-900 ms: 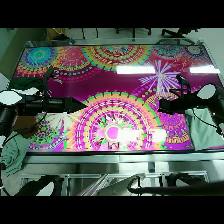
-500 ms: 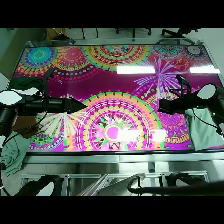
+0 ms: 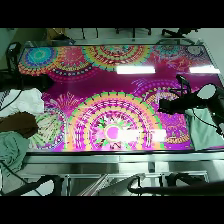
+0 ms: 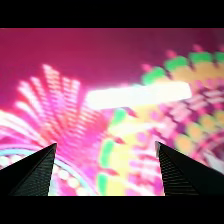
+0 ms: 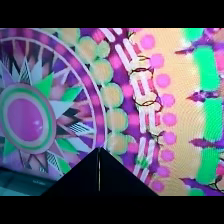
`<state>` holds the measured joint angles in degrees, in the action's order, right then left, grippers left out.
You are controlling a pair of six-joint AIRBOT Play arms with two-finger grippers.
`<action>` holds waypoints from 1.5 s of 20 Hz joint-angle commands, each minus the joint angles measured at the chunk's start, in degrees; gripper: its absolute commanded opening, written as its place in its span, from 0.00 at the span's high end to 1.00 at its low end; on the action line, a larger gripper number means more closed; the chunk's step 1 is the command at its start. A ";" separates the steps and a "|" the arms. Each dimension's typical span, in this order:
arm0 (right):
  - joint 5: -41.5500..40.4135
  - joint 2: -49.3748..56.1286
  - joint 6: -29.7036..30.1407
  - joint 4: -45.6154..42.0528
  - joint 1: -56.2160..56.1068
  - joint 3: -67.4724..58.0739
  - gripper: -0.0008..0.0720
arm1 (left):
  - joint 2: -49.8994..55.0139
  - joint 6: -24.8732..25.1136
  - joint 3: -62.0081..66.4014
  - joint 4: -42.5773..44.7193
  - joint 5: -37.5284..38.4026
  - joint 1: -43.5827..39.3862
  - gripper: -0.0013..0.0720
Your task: Fold the shirts.
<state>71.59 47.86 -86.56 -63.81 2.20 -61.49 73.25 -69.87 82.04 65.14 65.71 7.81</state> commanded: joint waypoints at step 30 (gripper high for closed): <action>-0.22 2.29 -0.02 0.00 -0.04 0.02 0.96 | 35.06 -4.20 37.73 43.63 -20.57 -8.24 0.97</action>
<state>71.35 50.09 -86.59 -63.83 2.20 -61.49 115.92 -73.38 119.24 109.32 44.45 3.20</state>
